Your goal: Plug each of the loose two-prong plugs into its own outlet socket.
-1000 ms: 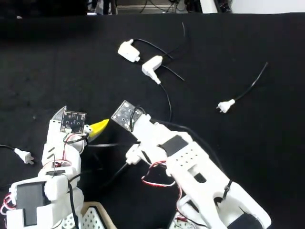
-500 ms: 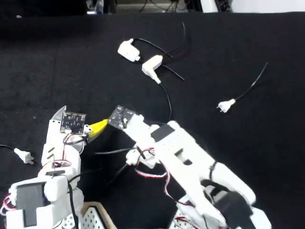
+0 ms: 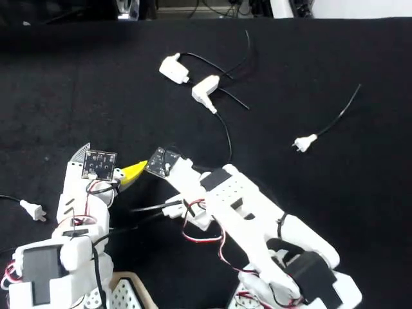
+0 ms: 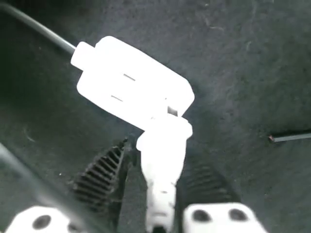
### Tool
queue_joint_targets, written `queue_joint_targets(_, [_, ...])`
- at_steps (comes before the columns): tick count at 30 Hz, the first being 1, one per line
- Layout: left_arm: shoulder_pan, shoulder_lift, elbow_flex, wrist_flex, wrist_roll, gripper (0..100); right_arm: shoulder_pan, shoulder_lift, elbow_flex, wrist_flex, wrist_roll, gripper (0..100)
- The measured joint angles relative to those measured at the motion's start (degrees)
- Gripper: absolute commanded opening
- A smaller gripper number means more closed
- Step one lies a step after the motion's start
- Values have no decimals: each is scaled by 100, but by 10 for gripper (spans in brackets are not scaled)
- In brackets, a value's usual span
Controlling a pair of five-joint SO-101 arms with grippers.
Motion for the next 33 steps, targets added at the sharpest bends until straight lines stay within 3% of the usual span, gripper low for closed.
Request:
queue_joint_targets(16, [0,0,0,0,0,522,0,26,-1029,659,-369,212])
queue_joint_targets(25, [0,0,0,0,0,522,-571,26,-985,659,-422,212])
queue_joint_targets(33, [0,0,0,0,0,522,-615,35,-976,774,-422,212])
